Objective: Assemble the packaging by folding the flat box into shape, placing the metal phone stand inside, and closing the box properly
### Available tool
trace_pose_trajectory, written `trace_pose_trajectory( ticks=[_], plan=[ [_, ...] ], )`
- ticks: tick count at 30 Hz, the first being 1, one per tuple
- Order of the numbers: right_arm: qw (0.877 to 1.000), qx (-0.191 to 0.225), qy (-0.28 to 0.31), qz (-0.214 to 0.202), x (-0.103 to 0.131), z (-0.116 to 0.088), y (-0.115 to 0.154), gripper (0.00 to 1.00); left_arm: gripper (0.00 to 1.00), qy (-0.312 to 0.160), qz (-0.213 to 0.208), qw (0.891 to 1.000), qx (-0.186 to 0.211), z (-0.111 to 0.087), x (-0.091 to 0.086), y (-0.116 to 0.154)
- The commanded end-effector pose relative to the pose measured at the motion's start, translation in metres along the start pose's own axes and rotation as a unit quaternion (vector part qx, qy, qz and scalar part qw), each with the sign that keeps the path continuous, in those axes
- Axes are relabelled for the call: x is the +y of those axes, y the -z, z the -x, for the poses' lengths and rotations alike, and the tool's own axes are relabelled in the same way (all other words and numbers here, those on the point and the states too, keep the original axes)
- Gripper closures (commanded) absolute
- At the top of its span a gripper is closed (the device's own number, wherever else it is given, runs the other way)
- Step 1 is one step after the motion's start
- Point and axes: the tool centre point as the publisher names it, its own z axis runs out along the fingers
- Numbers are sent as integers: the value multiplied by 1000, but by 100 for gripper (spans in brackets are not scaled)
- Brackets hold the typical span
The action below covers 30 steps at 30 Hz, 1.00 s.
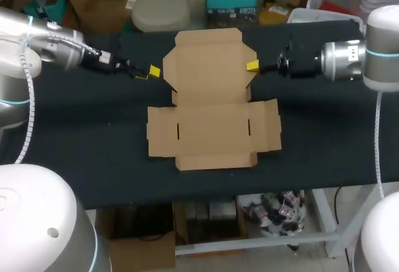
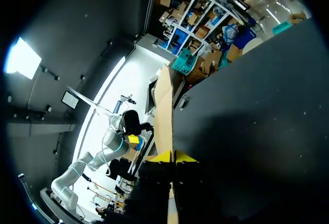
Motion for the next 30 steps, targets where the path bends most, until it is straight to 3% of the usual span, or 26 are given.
trace_pose_trajectory(
  ticks=[1,17,22,30],
  plan=[
    [1000,5,6,9,-3,-3,5,100,0,-18,-32,999,5,1,-4,-10],
    [999,35,24,9,1,-9,11,100,0,-94,-58,992,54,-3,-43,-47],
    [998,46,31,3,3,-12,9,100,0,-112,-63,987,91,-12,-53,-58],
    [997,62,43,-5,6,-13,8,100,0,-117,-53,986,104,-17,-55,-62]
  ],
)
